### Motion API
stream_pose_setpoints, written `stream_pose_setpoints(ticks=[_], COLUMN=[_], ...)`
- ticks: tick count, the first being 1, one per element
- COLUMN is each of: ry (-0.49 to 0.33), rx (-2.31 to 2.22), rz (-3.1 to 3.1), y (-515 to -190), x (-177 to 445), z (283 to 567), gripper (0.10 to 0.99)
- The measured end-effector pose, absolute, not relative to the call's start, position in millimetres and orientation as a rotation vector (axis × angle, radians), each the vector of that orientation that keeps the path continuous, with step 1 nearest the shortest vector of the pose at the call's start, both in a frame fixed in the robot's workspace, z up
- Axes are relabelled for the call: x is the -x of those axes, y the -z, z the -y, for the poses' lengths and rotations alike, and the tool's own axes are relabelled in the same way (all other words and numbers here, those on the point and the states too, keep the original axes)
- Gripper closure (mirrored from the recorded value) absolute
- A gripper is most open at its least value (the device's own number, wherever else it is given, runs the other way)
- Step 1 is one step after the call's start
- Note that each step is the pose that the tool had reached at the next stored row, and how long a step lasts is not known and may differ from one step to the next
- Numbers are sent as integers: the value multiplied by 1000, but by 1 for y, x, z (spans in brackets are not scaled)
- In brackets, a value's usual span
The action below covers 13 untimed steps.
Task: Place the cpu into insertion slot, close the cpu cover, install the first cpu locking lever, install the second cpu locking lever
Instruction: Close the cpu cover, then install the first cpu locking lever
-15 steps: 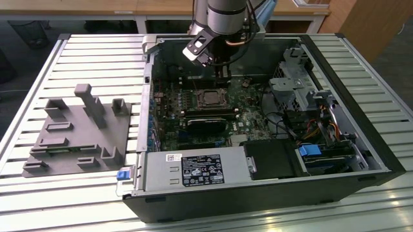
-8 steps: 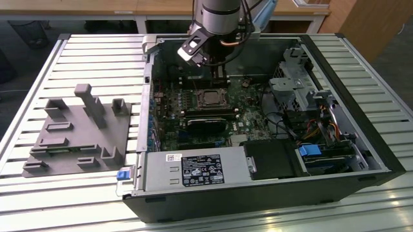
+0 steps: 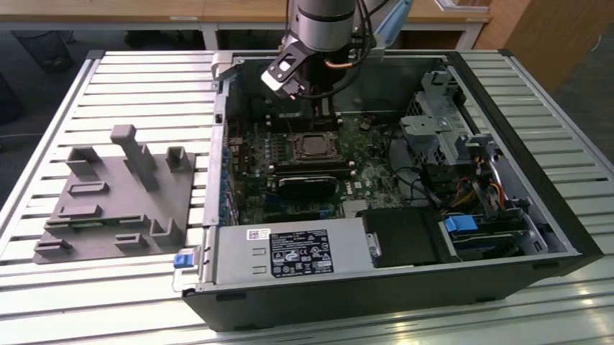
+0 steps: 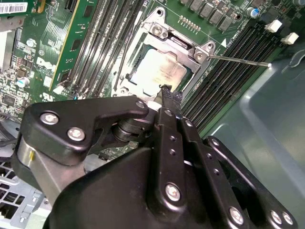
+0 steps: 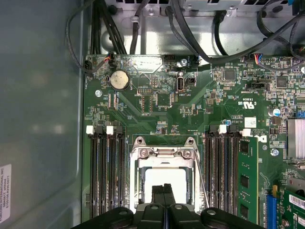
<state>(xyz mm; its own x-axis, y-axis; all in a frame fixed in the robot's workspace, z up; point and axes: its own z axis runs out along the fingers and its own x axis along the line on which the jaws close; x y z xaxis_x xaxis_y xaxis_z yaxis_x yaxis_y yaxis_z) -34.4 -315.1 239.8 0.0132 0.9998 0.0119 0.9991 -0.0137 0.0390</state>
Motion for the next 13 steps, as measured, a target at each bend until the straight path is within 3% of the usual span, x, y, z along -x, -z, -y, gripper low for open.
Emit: stream_pose_setpoints(ticks=[13], ry=[-55], rx=[-2222], rz=[-2192], y=[-243], x=[35], z=[315], gripper=[980])
